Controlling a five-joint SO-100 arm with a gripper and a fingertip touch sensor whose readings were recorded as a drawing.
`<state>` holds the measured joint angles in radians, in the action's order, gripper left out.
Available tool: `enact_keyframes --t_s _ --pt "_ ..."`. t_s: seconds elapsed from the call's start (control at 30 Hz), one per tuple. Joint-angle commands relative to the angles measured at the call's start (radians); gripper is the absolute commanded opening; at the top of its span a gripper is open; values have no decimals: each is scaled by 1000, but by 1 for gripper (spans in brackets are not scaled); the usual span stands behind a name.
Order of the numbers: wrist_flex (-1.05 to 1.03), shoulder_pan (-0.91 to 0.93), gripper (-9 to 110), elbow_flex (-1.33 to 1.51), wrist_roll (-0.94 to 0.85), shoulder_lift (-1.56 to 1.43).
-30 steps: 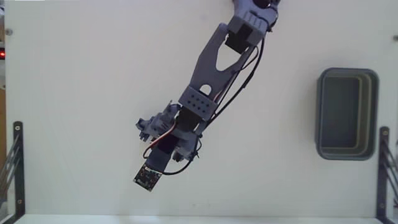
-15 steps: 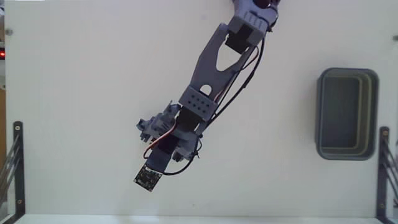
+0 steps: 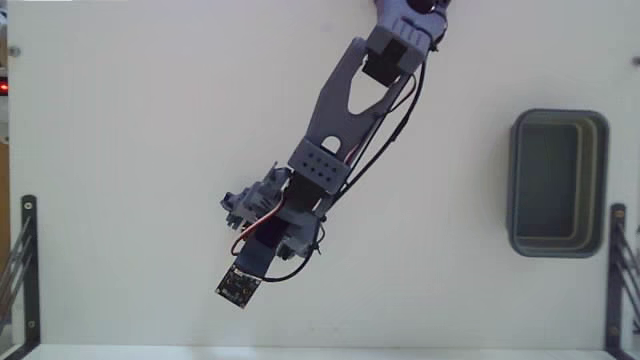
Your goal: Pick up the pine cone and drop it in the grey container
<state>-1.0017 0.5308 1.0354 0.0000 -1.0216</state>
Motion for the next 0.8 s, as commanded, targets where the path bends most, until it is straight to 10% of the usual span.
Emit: enact_keyframes --t_s 0.0,0.77 --pt "4 4 90 -2 0 -60" --pt "4 4 83 -2 0 -60"
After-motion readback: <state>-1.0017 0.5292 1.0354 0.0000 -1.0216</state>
